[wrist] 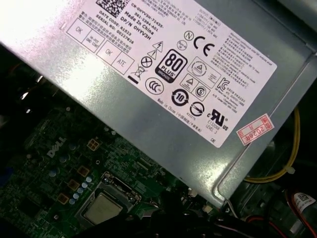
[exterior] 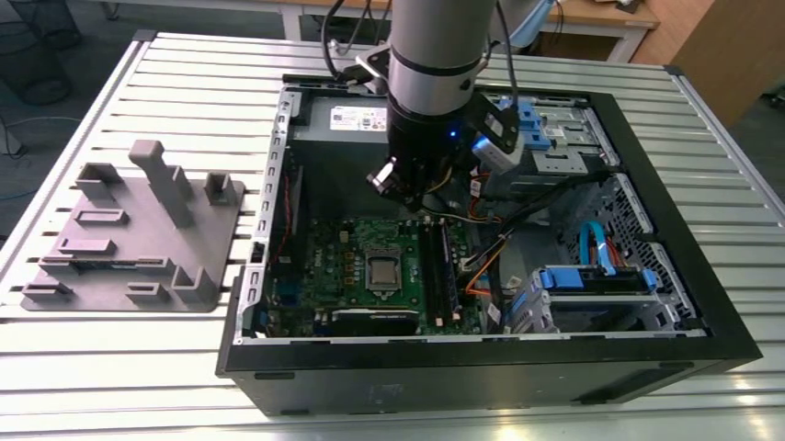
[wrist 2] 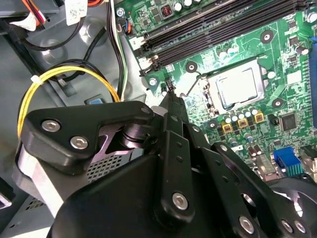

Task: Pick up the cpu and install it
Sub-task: 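Install the first cpu locking lever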

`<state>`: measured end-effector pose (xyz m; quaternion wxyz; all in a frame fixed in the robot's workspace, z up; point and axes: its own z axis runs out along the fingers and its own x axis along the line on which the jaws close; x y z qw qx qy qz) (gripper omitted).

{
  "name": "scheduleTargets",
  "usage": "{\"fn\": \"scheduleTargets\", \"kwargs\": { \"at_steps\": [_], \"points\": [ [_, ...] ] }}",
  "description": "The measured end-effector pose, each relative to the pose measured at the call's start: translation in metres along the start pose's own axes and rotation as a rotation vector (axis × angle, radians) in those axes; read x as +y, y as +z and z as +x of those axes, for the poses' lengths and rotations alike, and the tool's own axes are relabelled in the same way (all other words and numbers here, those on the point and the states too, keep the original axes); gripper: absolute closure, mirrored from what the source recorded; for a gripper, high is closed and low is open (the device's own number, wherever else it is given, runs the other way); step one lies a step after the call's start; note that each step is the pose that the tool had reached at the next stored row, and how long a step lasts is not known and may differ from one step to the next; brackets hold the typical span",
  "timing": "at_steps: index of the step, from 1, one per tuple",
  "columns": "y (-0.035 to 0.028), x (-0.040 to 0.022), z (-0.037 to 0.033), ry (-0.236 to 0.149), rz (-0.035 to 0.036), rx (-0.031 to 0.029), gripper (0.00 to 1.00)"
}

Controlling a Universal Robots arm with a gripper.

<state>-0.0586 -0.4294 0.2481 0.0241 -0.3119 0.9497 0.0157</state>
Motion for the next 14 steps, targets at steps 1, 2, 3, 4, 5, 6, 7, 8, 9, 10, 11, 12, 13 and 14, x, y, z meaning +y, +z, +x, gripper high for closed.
{"fn": "scheduleTargets", "kwargs": {
  "at_steps": [1,2,3,4,5,6,7,8,9,10,11,12,13,14],
  "points": [
    [0.0003,0.0002,-0.0002,0.000,0.0000,0.0000,0.89],
    [0.0005,0.0005,-0.0003,0.000,-0.0001,-0.0002,0.89],
    [0.0007,0.0008,-0.0005,0.000,-0.0001,-0.0002,0.89],
    [0.0009,0.0011,-0.0007,0.000,-0.0001,-0.0002,0.89],
    [0.0014,0.0015,-0.0009,0.000,-0.0002,-0.0003,0.89],
    [0.0019,0.0018,-0.0011,0.000,-0.0001,-0.0003,0.89],
    [0.0026,0.0023,-0.0014,0.000,-0.0001,-0.0002,0.89],
    [0.0031,0.0029,-0.0018,0.000,0.0000,0.0000,0.89],
    [0.0036,0.0035,-0.0023,0.000,-0.0001,-0.0001,0.89],
    [0.0041,0.0042,-0.0026,0.000,-0.0001,-0.0002,0.89],
    [0.0045,0.0048,-0.0027,0.000,-0.0001,-0.0002,0.89],
    [0.0049,0.0052,-0.0026,0.000,-0.0002,-0.0004,0.89],
    [0.0051,0.0056,-0.0021,0.000,-0.0001,-0.0002,0.89],
    [0.0053,0.0061,-0.0014,0.001,0.0000,-0.0002,0.89]
  ]
}}
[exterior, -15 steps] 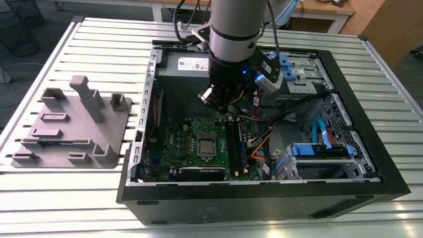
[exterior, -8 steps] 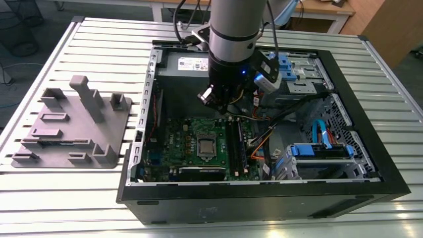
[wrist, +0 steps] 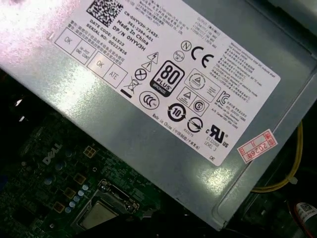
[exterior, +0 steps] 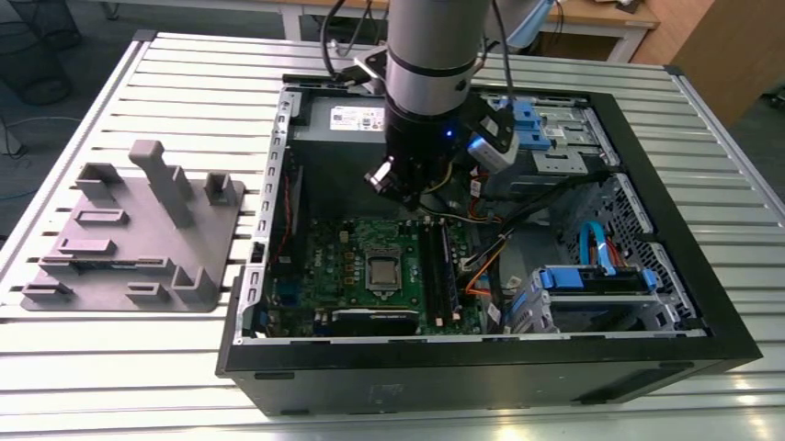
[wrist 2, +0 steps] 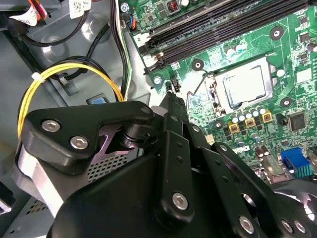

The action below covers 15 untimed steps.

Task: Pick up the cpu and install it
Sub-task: 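Install the first cpu locking lever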

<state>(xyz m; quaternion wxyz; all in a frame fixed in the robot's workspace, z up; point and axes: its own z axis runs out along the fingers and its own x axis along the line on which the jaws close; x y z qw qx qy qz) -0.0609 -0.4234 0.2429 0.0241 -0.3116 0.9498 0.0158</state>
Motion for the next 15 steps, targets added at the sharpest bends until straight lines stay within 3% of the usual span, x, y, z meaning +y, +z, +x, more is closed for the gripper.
{"fn": "scheduleTargets", "kwargs": {
  "at_steps": [8,15],
  "points": [
    [0.0006,0.0009,0.0037,0.002,0.0016,0.0011,0.89],
    [0.0005,-0.0042,0.0075,0.008,0.0129,0.0091,0.89]
  ]
}}
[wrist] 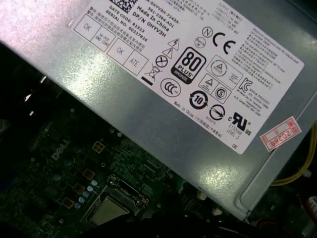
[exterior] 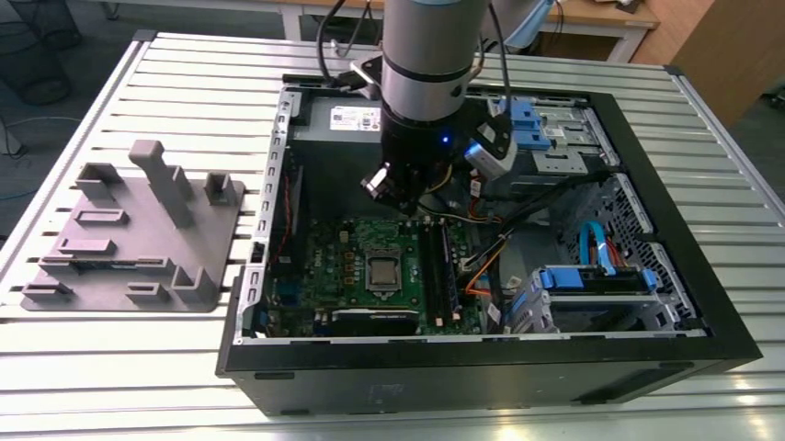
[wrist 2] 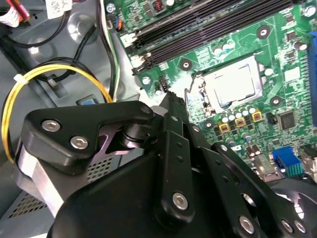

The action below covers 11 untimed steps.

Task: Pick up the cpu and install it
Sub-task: 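Install the first cpu locking lever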

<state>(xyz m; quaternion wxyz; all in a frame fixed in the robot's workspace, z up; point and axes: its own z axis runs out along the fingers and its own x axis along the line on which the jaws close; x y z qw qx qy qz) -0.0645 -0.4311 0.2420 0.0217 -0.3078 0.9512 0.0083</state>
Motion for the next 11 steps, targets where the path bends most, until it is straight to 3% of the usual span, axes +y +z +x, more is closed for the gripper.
{"fn": "scheduleTargets", "kwargs": {
  "at_steps": [11],
  "points": [
    [0.0004,-0.0074,0.0054,0.016,0.0198,0.0137,0.89]
  ]
}}
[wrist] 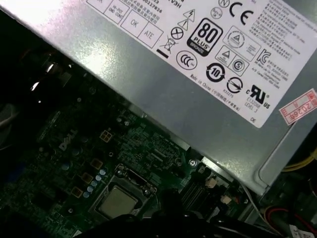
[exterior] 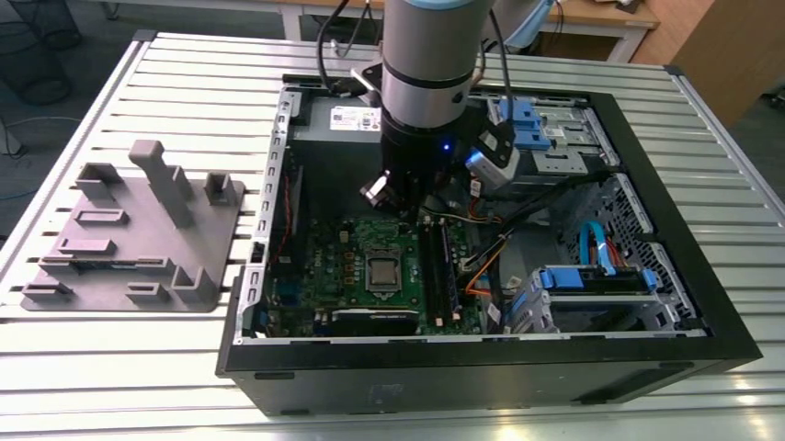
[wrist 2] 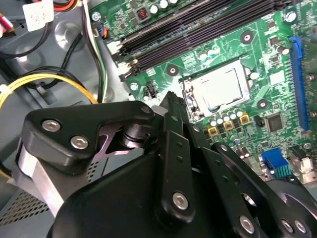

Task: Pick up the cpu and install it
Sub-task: 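Install the first cpu locking lever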

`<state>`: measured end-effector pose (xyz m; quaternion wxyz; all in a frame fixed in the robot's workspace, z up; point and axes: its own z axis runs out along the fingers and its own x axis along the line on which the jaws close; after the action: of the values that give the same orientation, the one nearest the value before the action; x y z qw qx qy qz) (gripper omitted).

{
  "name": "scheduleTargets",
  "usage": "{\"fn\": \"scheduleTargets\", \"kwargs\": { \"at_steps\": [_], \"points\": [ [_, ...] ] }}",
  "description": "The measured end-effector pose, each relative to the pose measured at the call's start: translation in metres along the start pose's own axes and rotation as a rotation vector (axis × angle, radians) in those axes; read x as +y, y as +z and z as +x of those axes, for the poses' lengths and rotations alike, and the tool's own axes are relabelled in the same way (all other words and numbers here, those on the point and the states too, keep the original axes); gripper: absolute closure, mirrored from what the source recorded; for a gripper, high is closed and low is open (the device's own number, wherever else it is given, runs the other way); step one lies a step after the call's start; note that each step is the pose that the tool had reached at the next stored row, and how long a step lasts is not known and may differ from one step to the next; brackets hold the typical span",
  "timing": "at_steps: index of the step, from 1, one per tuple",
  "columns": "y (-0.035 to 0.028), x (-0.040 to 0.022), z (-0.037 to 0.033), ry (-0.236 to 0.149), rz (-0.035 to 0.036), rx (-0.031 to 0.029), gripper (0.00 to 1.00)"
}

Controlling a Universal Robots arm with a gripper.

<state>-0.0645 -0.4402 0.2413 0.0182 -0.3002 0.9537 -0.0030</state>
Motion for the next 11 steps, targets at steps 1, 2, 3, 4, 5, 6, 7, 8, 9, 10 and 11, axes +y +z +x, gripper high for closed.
{"fn": "scheduleTargets", "kwargs": {
  "at_steps": [1,2,3,4,5,6,7,8,9,10,11],
  "points": [
    [0.0001,-0.0003,0.0002,0.004,0.0017,0.0011,0.89],
    [0.0003,-0.0009,0.0005,0.011,0.0048,0.0032,0.89],
    [0.0003,-0.0011,0.0008,0.015,0.0065,0.0044,0.89],
    [0.0004,-0.0013,0.0009,0.020,0.0082,0.0056,0.89],
    [0.0005,-0.0015,0.0011,0.025,0.0099,0.0068,0.89],
    [0.0006,-0.0017,0.0012,0.030,0.0116,0.0079,0.89],
    [0.0008,-0.0019,0.0013,0.035,0.0133,0.0091,0.89],
    [0.0009,-0.0021,0.0015,0.039,0.0151,0.0103,0.89],
    [0.0010,-0.0023,0.0016,0.043,0.0168,0.0115,0.89],
    [0.0011,-0.0025,0.0018,0.048,0.0185,0.0126,0.89],
    [0.0012,-0.0028,0.0020,0.051,0.0201,0.0137,0.89]
  ]
}}
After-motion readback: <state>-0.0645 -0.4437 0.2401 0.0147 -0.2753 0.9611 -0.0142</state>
